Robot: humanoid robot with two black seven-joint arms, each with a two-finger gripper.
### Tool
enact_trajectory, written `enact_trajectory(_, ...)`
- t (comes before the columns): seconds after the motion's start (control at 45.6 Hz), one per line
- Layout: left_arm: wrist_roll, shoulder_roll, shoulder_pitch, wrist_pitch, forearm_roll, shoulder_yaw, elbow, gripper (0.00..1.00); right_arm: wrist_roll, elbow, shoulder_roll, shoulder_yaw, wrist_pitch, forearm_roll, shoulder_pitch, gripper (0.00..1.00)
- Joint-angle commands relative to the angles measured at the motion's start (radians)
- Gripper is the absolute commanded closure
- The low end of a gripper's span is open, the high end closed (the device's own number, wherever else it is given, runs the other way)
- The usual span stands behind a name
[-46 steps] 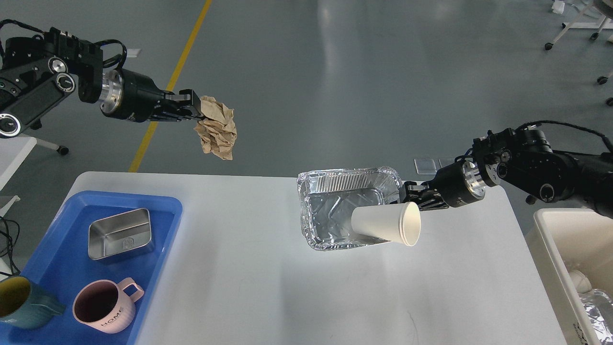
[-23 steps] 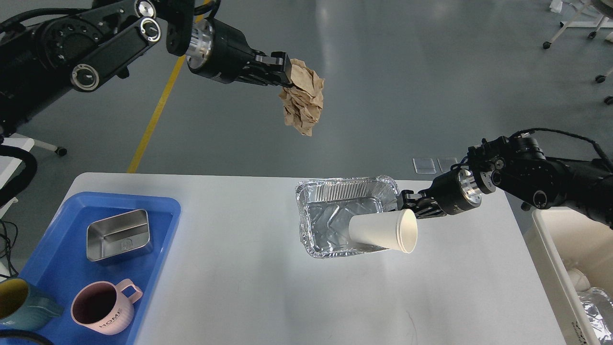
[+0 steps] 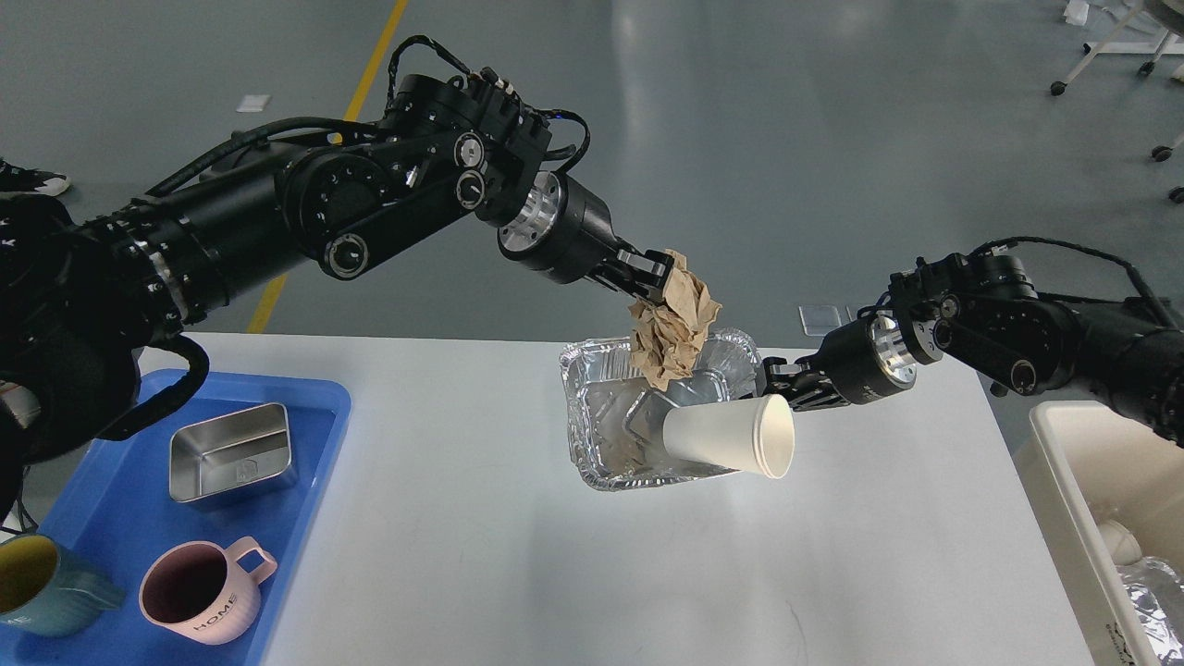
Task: Tidy desktop
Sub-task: 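Move the paper over the foil tray and release it inside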
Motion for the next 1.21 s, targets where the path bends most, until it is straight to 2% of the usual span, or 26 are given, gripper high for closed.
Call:
enact_trajectory(0.0, 0.001, -0.014, 0.007, 0.002, 0.002, 0.003, 0.000, 1.00, 0.000, -0.008, 0.002, 0.000, 0.000, 0.000, 0.004, 1.00)
enact_trajectory(0.307, 0.038, -0.011, 0.058, 0.002, 0.005, 0.006, 0.002, 1.00, 0.000, -0.023, 0.019, -0.001, 0.000, 0.000, 0.009, 1.00)
enact_trajectory(0.593, 0.038, -0.012, 0.093, 0.030, 0.004, 0.056, 0.002, 0.99, 0.000, -0.034, 0.037, -0.001, 0.000, 0.000, 0.015, 1.00)
enact_trajectory(0.636, 0.039, -0.012, 0.093, 0.043, 0.002, 0.056, 0.002, 0.91, 0.000, -0.036, 0.037, -0.003, 0.002, 0.000, 0.017, 1.00)
enact_trajectory(0.658, 0.041, -0.012, 0.093, 0.053, -0.001, 0.056, 0.002, 0.83, 0.000, -0.034, 0.037, -0.003, 0.002, 0.000, 0.017, 1.00)
enact_trajectory(0.702, 0.041, -0.012, 0.093, 0.077, -0.018, 0.052, 0.002, 0.57, 0.000, -0.034, 0.034, -0.003, 0.002, 0.002, 0.023, 1.00)
enact_trajectory(0.746, 0.038, -0.012, 0.093, 0.105, -0.021, 0.041, 0.003, 0.40, 0.000, -0.034, 0.032, -0.003, 0.002, 0.002, 0.024, 1.00)
enact_trajectory(0.834, 0.038, -0.011, 0.093, 0.140, -0.041, 0.035, 0.006, 0.20, 0.000, -0.034, 0.032, -0.003, 0.002, 0.002, 0.026, 1.00)
enact_trajectory(0.922, 0.039, -0.003, 0.091, 0.140, -0.093, 0.026, 0.008, 0.03, 0.000, -0.034, 0.032, -0.003, 0.002, 0.002, 0.032, 1.00)
enact_trajectory(1.119, 0.041, 0.003, 0.097, 0.151, -0.217, 0.016, 0.008, 0.02, 0.000, -0.031, 0.019, -0.003, 0.003, 0.002, 0.037, 1.00)
enact_trajectory(1.185, 0.029, 0.020, 0.093, 0.137, -0.238, 0.009, 0.006, 0.02, 0.000, -0.030, 0.014, -0.003, 0.003, 0.003, 0.038, 1.00)
